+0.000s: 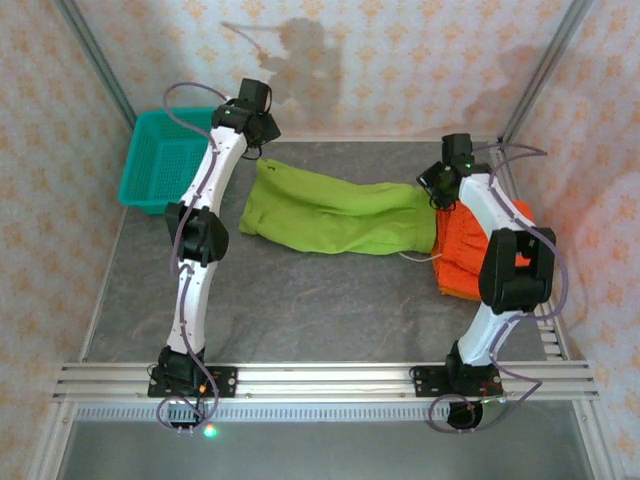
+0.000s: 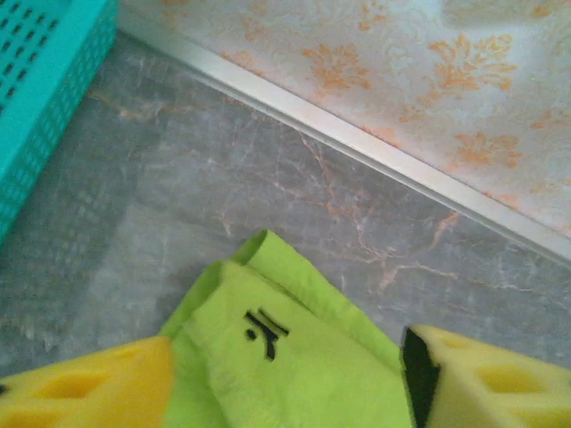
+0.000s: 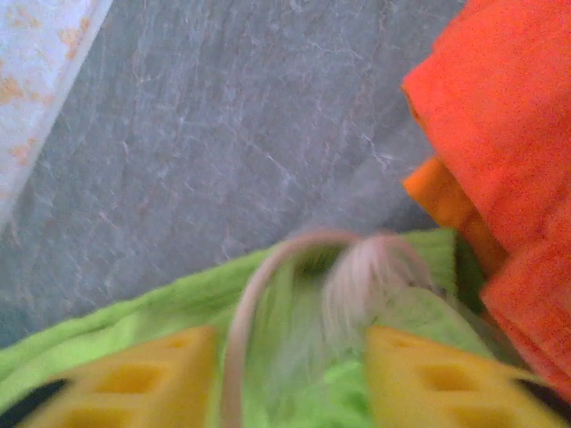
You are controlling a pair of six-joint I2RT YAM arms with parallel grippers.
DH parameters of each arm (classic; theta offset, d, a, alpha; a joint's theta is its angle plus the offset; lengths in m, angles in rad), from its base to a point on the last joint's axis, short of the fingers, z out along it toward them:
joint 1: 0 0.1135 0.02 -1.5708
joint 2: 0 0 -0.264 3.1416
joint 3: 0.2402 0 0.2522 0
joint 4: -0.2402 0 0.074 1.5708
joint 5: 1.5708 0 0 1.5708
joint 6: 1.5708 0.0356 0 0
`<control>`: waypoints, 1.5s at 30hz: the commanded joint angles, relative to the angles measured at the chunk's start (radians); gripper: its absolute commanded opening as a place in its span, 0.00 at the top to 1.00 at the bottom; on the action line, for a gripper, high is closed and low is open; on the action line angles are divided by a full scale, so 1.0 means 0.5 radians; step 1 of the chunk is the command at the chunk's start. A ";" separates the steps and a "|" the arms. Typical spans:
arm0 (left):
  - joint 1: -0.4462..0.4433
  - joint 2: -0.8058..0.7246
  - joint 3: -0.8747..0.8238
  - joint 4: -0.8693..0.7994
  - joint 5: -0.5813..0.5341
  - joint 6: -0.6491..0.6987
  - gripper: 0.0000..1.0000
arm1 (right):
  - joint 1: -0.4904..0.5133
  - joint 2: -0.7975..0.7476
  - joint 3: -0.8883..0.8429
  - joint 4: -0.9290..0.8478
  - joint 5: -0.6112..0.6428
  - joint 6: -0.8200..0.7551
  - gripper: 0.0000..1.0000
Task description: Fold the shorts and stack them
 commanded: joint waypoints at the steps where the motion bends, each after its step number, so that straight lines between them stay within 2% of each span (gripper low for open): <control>1: 0.065 -0.177 0.159 -0.015 0.113 0.054 0.18 | -0.055 -0.015 0.117 0.040 -0.173 0.095 0.36; 3: 0.056 -0.362 0.017 -0.078 0.121 0.130 0.17 | -0.044 -0.101 0.055 0.102 -0.191 0.090 0.32; 5: 0.043 -0.630 -0.307 -0.106 0.139 0.192 0.16 | -0.020 -0.198 -0.027 0.150 -0.221 0.085 0.30; 8: 0.033 -1.075 -1.009 0.027 0.331 0.324 0.16 | 0.062 -0.324 -0.167 0.202 -0.250 0.076 0.29; 11: 0.017 -1.490 -1.719 0.233 0.380 0.425 0.19 | 0.207 -0.353 -0.262 0.207 -0.331 0.043 0.29; 14: 0.005 -1.671 -2.184 0.427 0.409 0.457 0.24 | 0.368 -0.351 -0.353 0.236 -0.363 0.030 0.28; 17: -0.022 -1.675 -2.415 0.543 0.402 0.492 0.30 | 0.507 -0.340 -0.429 0.287 -0.357 0.029 0.27; 21: -0.034 -1.569 -2.549 0.710 0.375 0.518 0.36 | 0.599 -0.286 -0.476 0.311 -0.356 0.018 0.27; 28: -0.055 -1.337 -2.485 0.784 0.288 0.507 0.41 | 0.617 -0.235 -0.575 0.351 -0.341 0.022 0.26; 33: -0.145 -1.264 -2.396 0.749 0.071 0.468 0.44 | 0.619 -0.205 -0.592 0.363 -0.344 0.017 0.26; 40: -0.239 -1.038 -2.202 0.476 -0.316 0.483 0.51 | 0.619 -0.191 -0.596 0.349 -0.333 -0.018 0.26; 45: -0.262 -0.970 -2.193 0.441 -0.436 0.480 0.53 | 0.617 -0.158 -0.606 0.358 -0.333 -0.025 0.26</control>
